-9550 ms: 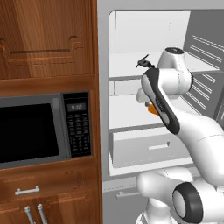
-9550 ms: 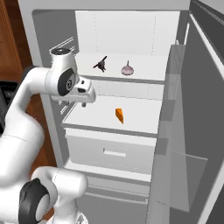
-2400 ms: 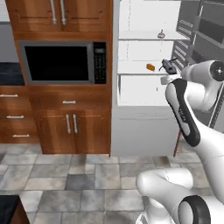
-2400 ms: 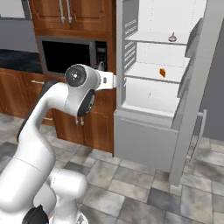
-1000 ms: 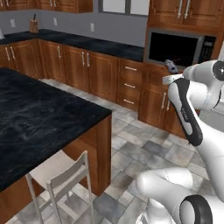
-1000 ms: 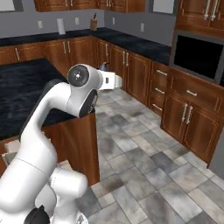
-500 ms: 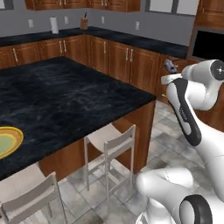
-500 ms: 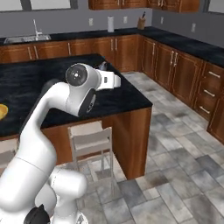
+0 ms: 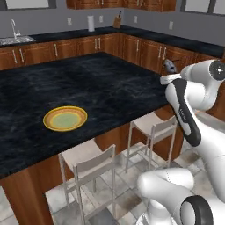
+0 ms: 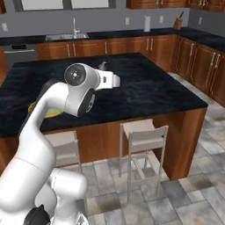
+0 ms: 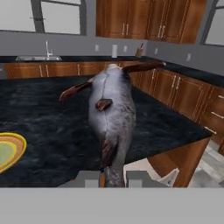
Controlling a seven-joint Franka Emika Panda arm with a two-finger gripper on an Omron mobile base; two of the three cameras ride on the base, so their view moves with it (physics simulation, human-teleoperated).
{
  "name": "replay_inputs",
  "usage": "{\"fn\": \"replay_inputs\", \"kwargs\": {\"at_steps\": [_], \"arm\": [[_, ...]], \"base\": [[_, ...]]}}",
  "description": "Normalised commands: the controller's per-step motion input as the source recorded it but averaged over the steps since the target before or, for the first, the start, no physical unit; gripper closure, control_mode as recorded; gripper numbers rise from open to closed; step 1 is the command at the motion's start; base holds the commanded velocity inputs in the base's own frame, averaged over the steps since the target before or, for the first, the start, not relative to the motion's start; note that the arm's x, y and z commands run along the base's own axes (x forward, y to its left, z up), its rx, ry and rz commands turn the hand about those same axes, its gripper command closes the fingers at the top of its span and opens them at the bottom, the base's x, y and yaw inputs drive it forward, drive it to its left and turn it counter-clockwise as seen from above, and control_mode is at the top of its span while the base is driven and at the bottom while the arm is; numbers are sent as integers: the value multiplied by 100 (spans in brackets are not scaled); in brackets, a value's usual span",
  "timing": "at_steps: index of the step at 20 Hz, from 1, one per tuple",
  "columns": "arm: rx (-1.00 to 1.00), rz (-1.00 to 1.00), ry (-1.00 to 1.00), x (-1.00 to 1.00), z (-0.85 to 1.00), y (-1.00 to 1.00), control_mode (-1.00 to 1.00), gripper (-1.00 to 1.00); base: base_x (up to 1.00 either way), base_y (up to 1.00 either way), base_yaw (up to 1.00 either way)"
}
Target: Take the cheese, fish, and garlic from the fridge and place them on the plate on the dining counter to create an appetizer plate.
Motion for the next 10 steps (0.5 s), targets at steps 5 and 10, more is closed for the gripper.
{"fn": "replay_inputs", "kwargs": {"at_steps": [5,10], "arm": [[0,0,0,0,0,0,100,100],[0,0,0,0,0,0,100,100]], "base": [[0,91,22],[18,25,26]]}}
